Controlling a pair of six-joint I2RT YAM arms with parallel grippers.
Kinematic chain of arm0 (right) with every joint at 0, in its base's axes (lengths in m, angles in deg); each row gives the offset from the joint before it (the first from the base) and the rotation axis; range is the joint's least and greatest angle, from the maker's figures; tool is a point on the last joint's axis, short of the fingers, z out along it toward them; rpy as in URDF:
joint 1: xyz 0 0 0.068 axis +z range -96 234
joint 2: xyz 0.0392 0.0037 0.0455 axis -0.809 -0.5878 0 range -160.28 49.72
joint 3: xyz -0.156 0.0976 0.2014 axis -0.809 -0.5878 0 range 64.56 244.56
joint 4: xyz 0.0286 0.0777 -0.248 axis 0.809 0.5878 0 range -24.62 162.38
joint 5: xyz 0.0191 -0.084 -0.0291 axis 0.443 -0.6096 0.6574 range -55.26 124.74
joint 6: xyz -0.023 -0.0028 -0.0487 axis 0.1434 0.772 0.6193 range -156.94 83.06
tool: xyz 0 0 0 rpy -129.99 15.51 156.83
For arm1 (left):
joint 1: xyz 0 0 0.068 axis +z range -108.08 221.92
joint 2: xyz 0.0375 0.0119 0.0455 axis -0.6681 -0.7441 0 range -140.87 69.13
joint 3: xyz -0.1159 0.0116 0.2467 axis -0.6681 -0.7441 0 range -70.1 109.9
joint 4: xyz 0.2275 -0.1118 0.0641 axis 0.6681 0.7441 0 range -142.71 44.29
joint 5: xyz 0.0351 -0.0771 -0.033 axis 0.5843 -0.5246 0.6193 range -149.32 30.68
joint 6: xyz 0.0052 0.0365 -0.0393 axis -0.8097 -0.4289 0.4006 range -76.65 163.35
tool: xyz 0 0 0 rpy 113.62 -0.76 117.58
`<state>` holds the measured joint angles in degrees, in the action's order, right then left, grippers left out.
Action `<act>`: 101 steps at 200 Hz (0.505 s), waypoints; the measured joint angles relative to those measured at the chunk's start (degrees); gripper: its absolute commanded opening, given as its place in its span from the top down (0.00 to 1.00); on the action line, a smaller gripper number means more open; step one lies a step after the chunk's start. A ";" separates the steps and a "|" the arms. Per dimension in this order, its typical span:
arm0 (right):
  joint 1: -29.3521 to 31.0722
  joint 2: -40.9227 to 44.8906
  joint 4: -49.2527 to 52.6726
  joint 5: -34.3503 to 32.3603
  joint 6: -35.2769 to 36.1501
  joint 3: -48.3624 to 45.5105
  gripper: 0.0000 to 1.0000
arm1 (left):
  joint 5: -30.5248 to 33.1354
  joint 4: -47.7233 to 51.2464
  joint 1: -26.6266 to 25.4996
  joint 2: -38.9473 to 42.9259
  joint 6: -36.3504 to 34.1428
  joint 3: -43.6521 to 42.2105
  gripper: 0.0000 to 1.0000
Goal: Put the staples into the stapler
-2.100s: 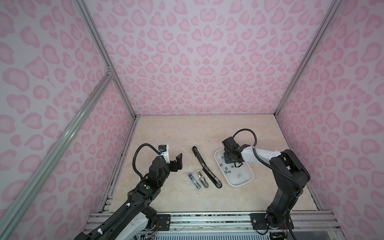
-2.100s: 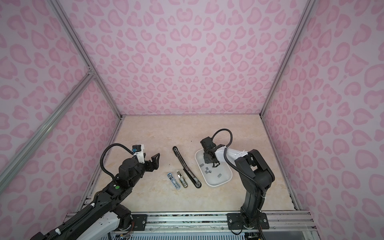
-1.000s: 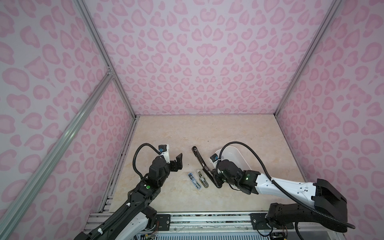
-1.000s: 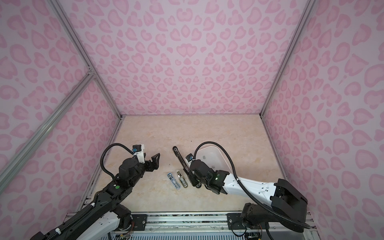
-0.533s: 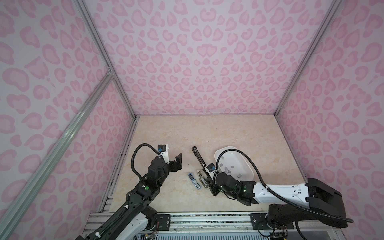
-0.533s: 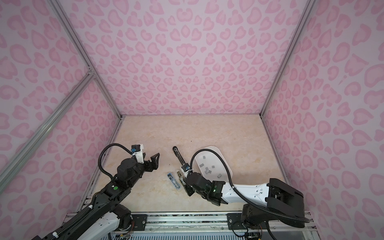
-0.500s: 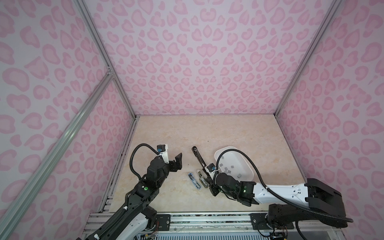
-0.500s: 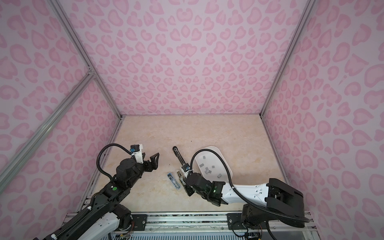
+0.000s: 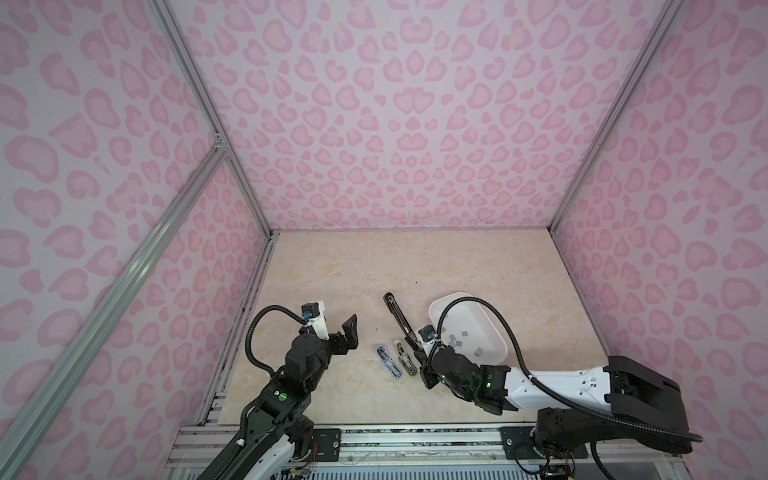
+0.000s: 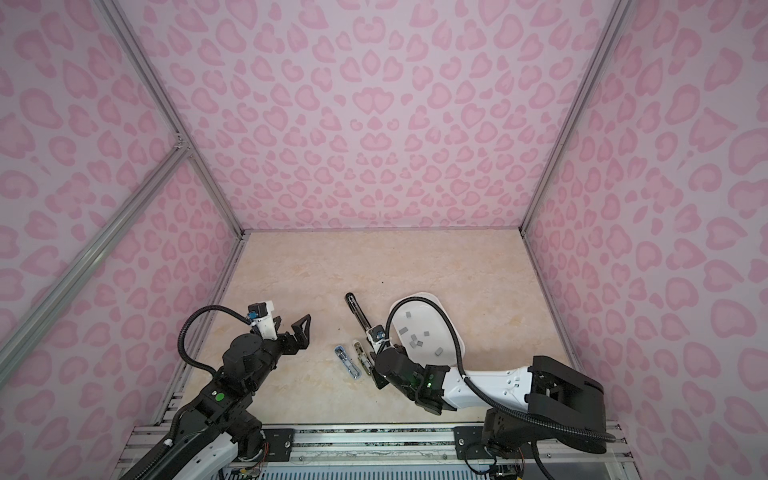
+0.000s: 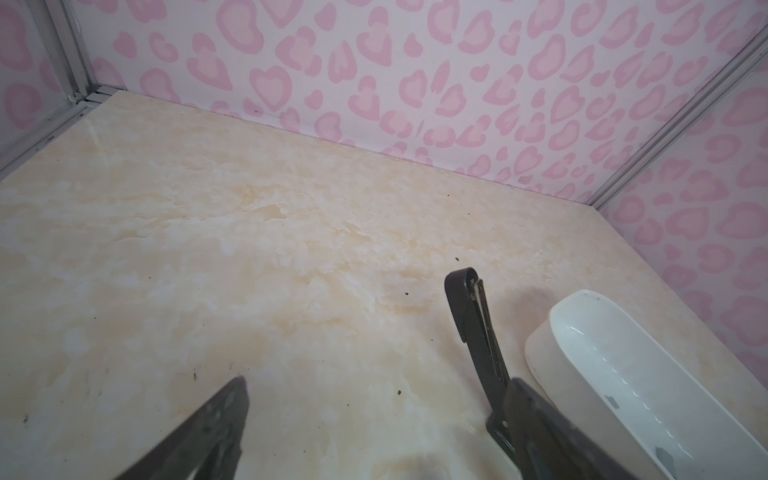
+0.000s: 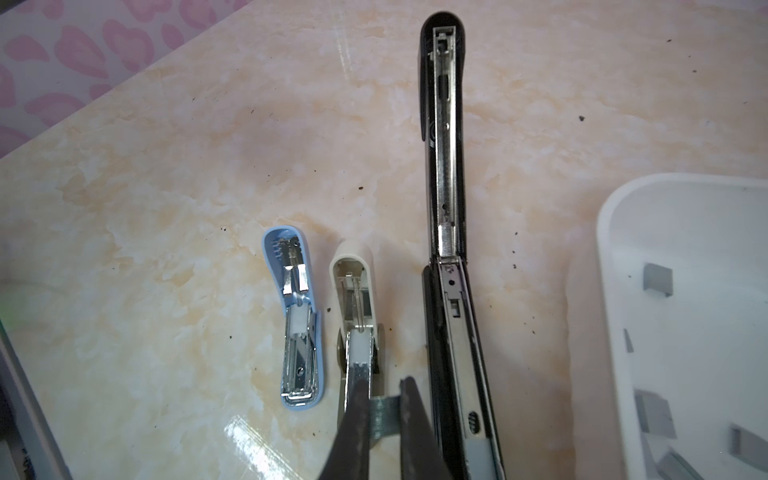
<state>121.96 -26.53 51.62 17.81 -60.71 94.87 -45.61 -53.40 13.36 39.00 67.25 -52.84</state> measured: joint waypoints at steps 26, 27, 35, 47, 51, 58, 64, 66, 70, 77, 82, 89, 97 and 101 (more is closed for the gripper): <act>0.66 0.35 -0.28 -0.33 0.00 -0.20 0.92 | 0.55 -0.35 0.00 -0.50 -0.20 -0.24 0.04; 0.68 0.35 -0.28 -0.35 0.00 -0.20 0.92 | 0.59 -0.35 0.00 -0.57 -0.20 -0.24 0.03; 0.96 0.28 -0.37 -0.63 0.00 -0.28 0.93 | 0.81 -0.35 0.00 -1.05 -0.17 -0.31 0.04; 1.33 -0.09 -0.61 -0.87 -0.02 -0.33 0.93 | 1.09 -0.39 0.00 -1.84 -0.20 -0.31 0.04; 1.44 -0.26 -0.70 -0.96 -0.04 -0.33 0.93 | 1.09 -0.39 0.00 -2.10 -0.20 -0.31 0.04; 1.64 -0.61 -0.92 -1.09 -0.24 -0.33 0.93 | 1.09 -0.37 0.00 -2.36 -0.20 -0.31 0.04; 1.86 -0.90 -1.03 -1.29 -0.57 -0.33 0.93 | 1.09 -0.35 0.00 -2.51 -0.24 -0.31 0.04; 1.92 -0.96 -1.07 -1.36 -0.66 -0.33 0.93 | 1.11 -0.37 0.00 -2.58 -0.26 -0.31 0.04; 2.08 -1.14 -1.16 -1.49 -0.66 -0.33 0.93 | 1.11 -0.42 0.00 -2.58 -0.44 -0.31 0.04; 2.16 -1.53 -1.40 -1.55 -0.70 -0.33 0.93 | 1.09 -0.48 0.00 -2.58 -0.44 -0.31 0.04; 2.25 -1.88 -1.42 -1.64 -0.81 -0.33 0.93 | 1.11 -0.48 0.00 -2.56 -0.44 -0.31 0.04; 2.36 -2.29 -1.31 -1.75 -1.09 -0.33 0.93 | 1.09 -0.55 0.00 -2.43 -0.44 -0.31 0.04; 2.43 -2.75 -1.27 -1.90 -1.09 -0.33 0.93 | 1.09 -0.55 0.00 -2.27 -0.44 -0.31 0.04; 2.43 -2.99 -1.25 -1.92 -1.14 -0.31 0.93 | 1.11 -0.55 0.00 -2.14 -0.44 -0.31 0.04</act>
<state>124.39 -29.52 50.38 15.89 -61.84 94.56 -44.49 -53.94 13.36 36.86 66.81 -53.15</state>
